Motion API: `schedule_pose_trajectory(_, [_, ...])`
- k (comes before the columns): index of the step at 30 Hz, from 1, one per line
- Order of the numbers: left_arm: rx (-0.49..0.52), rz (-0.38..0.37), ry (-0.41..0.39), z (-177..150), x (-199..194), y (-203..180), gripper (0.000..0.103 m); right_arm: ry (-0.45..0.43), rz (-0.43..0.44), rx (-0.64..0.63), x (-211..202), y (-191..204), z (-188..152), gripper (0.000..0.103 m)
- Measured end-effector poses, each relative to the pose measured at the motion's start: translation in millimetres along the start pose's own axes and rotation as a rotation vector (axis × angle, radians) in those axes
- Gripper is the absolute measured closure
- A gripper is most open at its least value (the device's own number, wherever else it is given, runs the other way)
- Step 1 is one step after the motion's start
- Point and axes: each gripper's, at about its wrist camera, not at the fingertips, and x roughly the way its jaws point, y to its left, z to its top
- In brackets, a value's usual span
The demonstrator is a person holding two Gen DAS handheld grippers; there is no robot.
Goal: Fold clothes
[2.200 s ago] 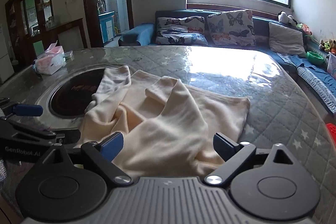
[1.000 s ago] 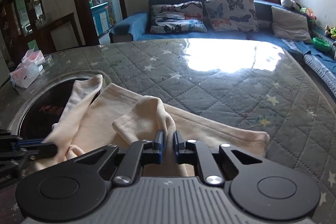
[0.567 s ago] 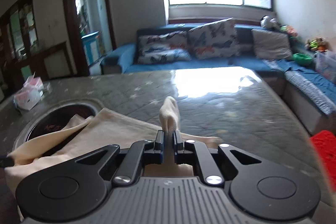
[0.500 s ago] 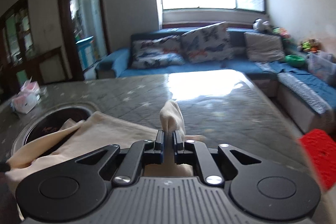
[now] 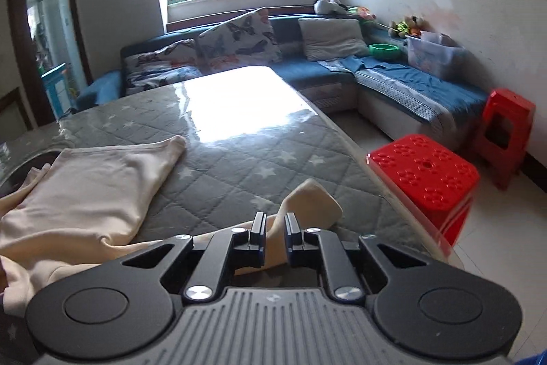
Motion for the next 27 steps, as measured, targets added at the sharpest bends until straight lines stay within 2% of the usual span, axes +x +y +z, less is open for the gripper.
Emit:
schedule_pose_trajectory(1, [0.016, -0.019, -0.004, 4, 3, -7, 0.098, -0.004, 0.004, -0.006, 0, 0, 1, 0.09])
schedule_pose_trajectory(2, [0.035, -0.043, -0.005, 6, 6, -15, 0.09, -0.01, 0.012, -0.015, -1, 1, 3, 0.086])
schedule_pose_trajectory(3, [0.054, -0.068, -0.005, 8, 9, -23, 0.078, -0.015, 0.021, -0.024, -1, 3, 4, 0.08])
schedule_pose_trajectory(5, [0.09, -0.093, -0.001, 10, 17, -39, 0.063, -0.013, 0.047, -0.046, 2, 13, 5, 0.072])
schedule_pose_trajectory(8, [0.145, -0.14, 0.016, 10, 30, -59, 0.059, -0.007, 0.091, -0.078, 8, 28, 6, 0.064])
schedule_pose_trajectory(11, [0.172, -0.152, 0.05, 8, 44, -69, 0.057, 0.006, 0.131, -0.103, 14, 42, 6, 0.049])
schedule_pose_trajectory(16, [0.197, -0.16, 0.079, 2, 57, -72, 0.06, 0.042, 0.199, -0.16, 23, 72, 2, 0.02])
schedule_pose_trajectory(17, [0.2, -0.163, 0.083, 2, 59, -70, 0.07, 0.049, 0.209, -0.174, 26, 78, 1, 0.018])
schedule_pose_trajectory(18, [0.203, -0.163, 0.089, 0, 61, -70, 0.084, 0.056, 0.219, -0.187, 28, 83, 0, 0.017])
schedule_pose_trajectory(19, [0.204, -0.164, 0.096, -2, 63, -69, 0.089, 0.062, 0.229, -0.198, 29, 87, 0, 0.015])
schedule_pose_trajectory(21, [0.205, -0.174, 0.098, -4, 61, -67, 0.098, 0.073, 0.242, -0.219, 32, 95, 0, 0.005])
schedule_pose_trajectory(25, [0.26, -0.243, 0.061, -11, 37, -64, 0.099, 0.087, 0.256, -0.257, 36, 104, 1, 0.002])
schedule_pose_trajectory(27, [0.3, -0.254, 0.071, -18, 29, -64, 0.099, 0.097, 0.265, -0.276, 39, 107, 2, 0.0])
